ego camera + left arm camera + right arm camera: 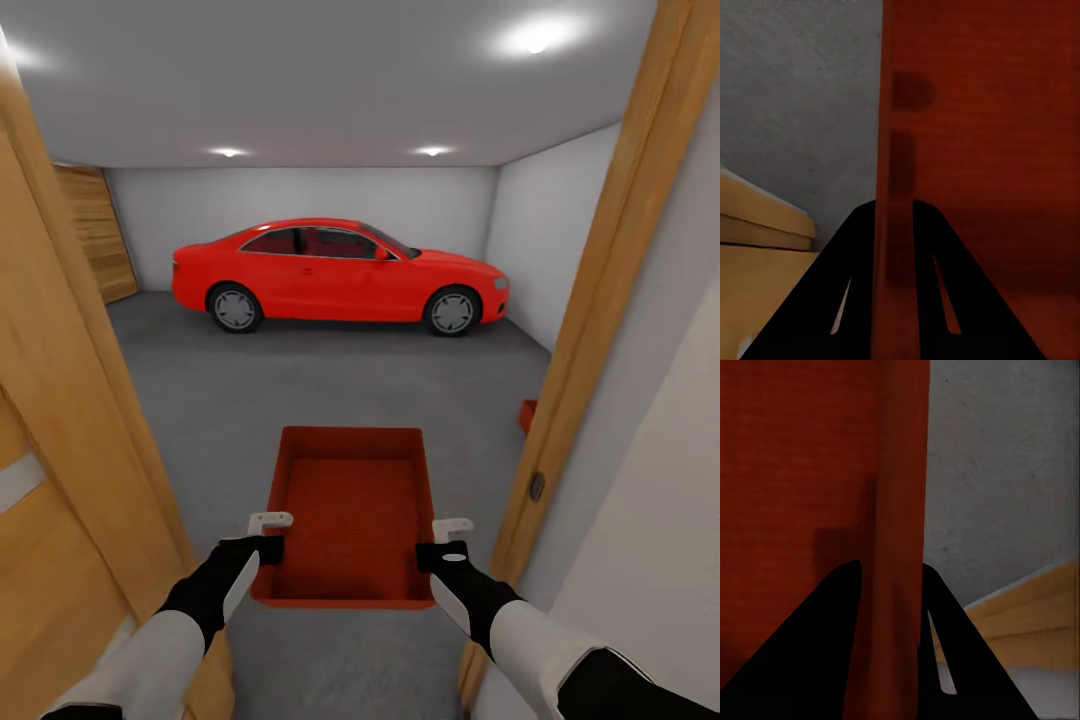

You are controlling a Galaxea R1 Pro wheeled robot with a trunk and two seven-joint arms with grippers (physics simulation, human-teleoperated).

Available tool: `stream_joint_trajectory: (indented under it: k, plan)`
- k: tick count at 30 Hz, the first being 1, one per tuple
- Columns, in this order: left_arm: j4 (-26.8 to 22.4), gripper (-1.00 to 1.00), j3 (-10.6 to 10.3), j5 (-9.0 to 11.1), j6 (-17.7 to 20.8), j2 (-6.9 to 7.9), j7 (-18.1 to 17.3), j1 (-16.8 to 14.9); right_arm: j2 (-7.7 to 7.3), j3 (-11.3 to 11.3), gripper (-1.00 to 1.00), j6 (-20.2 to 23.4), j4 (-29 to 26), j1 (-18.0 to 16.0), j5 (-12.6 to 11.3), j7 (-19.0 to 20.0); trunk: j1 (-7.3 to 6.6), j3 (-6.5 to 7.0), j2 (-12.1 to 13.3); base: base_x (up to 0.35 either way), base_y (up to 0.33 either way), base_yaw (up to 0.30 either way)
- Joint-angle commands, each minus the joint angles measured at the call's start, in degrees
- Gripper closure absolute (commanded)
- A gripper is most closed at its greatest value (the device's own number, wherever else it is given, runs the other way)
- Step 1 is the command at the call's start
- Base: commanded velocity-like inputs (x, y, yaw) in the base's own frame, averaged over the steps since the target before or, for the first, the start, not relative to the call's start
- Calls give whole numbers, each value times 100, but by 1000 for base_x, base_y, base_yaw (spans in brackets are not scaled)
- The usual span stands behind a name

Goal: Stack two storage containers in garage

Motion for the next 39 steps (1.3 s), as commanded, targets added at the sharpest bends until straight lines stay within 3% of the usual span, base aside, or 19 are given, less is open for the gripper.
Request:
stream_joint_trajectory:
  k: [1,16,39]
  plan:
    - [-20,100,78,-91,42,-43,69,-6,4,7,100,33,-1,-2,10,-573,4,-13,-14,0,0,-180]
    - [-14,100,78,-91,42,-42,69,-6,4,7,100,32,-1,-2,14,-573,4,-13,-14,156,150,-18]
    - [-15,100,79,-96,42,-45,74,-6,-3,7,100,24,-1,-2,12,-566,4,-13,-14,18,3,0]
